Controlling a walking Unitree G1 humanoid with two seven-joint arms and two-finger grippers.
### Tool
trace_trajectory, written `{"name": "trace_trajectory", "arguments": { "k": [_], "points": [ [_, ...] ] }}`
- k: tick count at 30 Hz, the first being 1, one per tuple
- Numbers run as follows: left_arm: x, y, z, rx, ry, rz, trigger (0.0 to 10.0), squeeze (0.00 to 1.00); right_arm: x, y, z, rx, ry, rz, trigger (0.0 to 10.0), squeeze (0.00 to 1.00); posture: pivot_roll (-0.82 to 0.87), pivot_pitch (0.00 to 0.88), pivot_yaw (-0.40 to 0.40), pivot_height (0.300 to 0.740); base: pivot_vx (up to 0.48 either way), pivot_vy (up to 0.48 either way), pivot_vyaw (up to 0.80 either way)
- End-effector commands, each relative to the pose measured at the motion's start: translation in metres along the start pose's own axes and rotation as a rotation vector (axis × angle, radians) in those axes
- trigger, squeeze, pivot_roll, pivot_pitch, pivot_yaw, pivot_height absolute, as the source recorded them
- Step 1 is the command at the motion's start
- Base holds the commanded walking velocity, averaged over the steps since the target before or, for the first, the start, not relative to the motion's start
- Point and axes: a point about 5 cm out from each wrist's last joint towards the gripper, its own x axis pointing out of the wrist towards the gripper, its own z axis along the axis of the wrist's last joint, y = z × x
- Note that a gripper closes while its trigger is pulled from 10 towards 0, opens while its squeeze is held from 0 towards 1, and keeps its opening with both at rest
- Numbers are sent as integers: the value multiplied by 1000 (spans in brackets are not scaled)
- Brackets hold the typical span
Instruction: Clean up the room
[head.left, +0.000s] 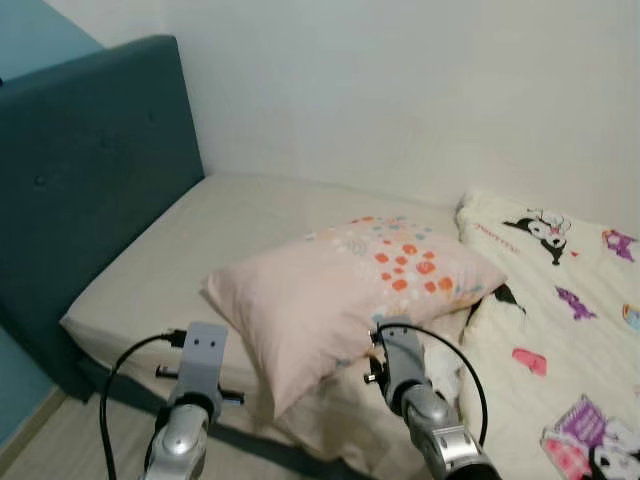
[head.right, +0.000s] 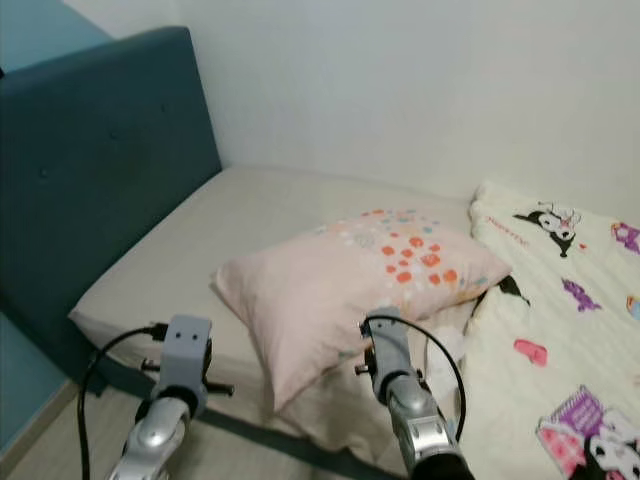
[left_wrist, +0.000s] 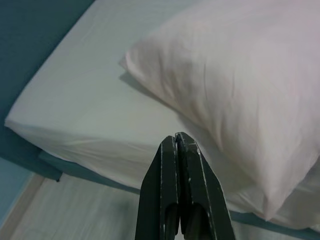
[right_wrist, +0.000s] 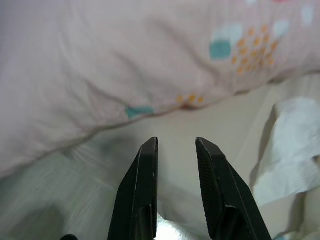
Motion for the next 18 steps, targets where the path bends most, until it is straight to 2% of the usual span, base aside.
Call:
{"name": "trace_trajectory", "arguments": {
  "k": [1, 2, 18],
  "points": [
    [-1, -3, -4, -7, 19, -14, 10000, 0, -1, -2, -1, 8, 2, -8, 10000, 0, 0, 60, -14, 615, 0, 0, 0],
    [-1, -4, -4, -7, 18, -16, 10000, 0, -1, -2, -1, 9, 1, -10, 10000, 0, 0, 59, -14, 606, 0, 0, 0],
    [-1, -6, -4, -10, 14, -30, 10000, 0, -1, -4, -1, 1, -6, -19, 10000, 0, -2, 57, -14, 606, 0, 0, 0]
  ]
}}
